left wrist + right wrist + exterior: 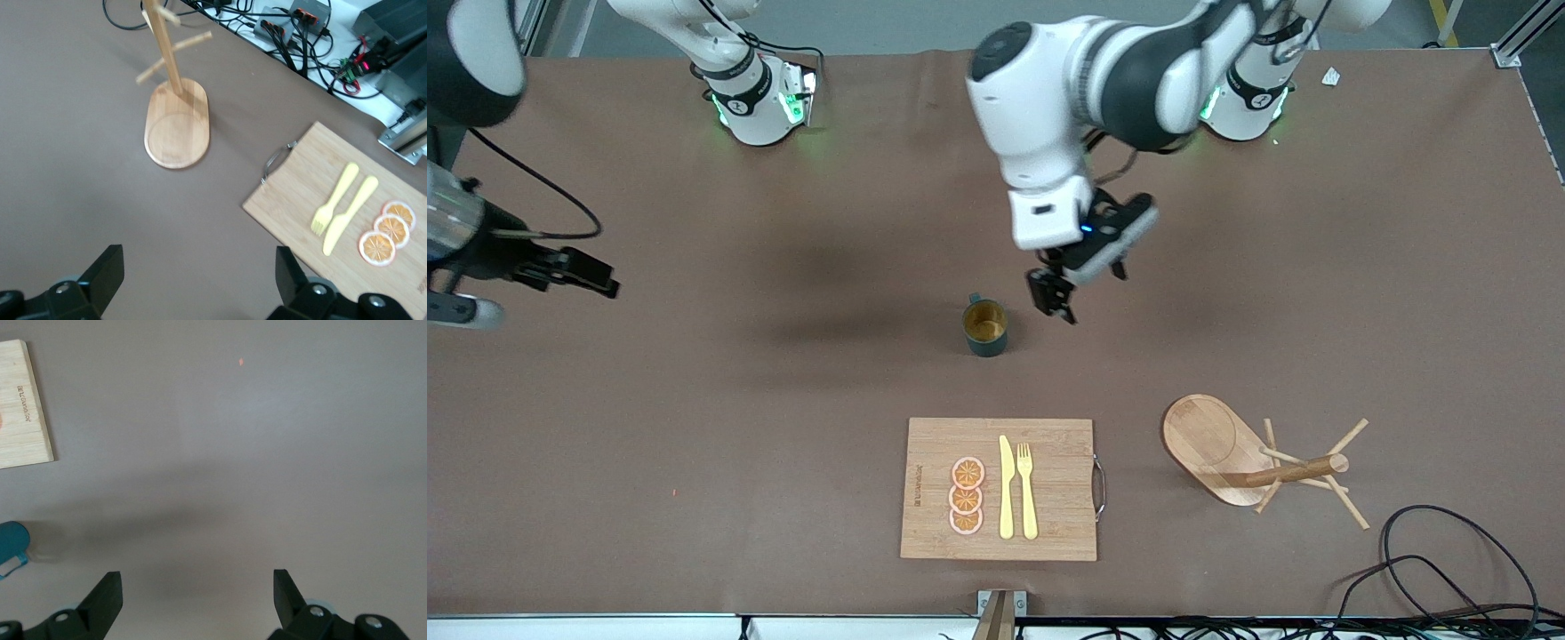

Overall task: Transfer cup from left to right arm and place
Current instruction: 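Raise the left gripper away while the right gripper reaches the mug, then grasp the teal mug's rim with the right gripper, then carry the mug with the right gripper beside the cutting board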

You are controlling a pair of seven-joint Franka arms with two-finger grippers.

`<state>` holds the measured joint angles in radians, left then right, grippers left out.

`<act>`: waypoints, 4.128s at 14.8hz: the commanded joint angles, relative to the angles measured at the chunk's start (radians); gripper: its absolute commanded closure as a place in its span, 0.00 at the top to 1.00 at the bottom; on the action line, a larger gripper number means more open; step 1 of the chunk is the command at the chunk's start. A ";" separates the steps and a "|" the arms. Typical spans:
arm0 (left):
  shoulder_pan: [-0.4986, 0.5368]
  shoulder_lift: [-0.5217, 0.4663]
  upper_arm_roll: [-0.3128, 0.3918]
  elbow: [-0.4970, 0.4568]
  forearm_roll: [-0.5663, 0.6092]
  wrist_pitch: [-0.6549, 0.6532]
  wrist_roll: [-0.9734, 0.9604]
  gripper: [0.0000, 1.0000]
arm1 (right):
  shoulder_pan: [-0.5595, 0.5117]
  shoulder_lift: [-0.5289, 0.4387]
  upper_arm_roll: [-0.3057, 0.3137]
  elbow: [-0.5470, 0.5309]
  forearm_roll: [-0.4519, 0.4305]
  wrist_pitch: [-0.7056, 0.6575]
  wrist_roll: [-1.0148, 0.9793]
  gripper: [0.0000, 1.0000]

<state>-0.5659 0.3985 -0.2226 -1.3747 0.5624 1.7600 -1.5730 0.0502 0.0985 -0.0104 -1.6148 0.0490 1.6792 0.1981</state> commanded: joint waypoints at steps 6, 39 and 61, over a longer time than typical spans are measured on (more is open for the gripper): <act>0.308 -0.070 -0.017 0.048 -0.252 0.000 0.375 1.00 | 0.359 0.079 -0.002 -0.085 0.008 0.206 0.683 1.00; 0.633 -0.492 0.098 -0.170 -0.559 -0.303 1.519 1.00 | 0.709 0.670 -0.002 0.202 0.000 0.611 1.324 0.13; 0.636 -0.481 0.101 -0.150 -0.556 -0.300 1.527 1.00 | 0.085 0.518 -0.079 0.178 -0.034 0.345 0.256 0.01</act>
<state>0.0676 -0.0843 -0.1194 -1.5259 0.0198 1.4553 -0.0653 0.1813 0.6403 -0.1129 -1.3572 0.0279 1.9623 0.5151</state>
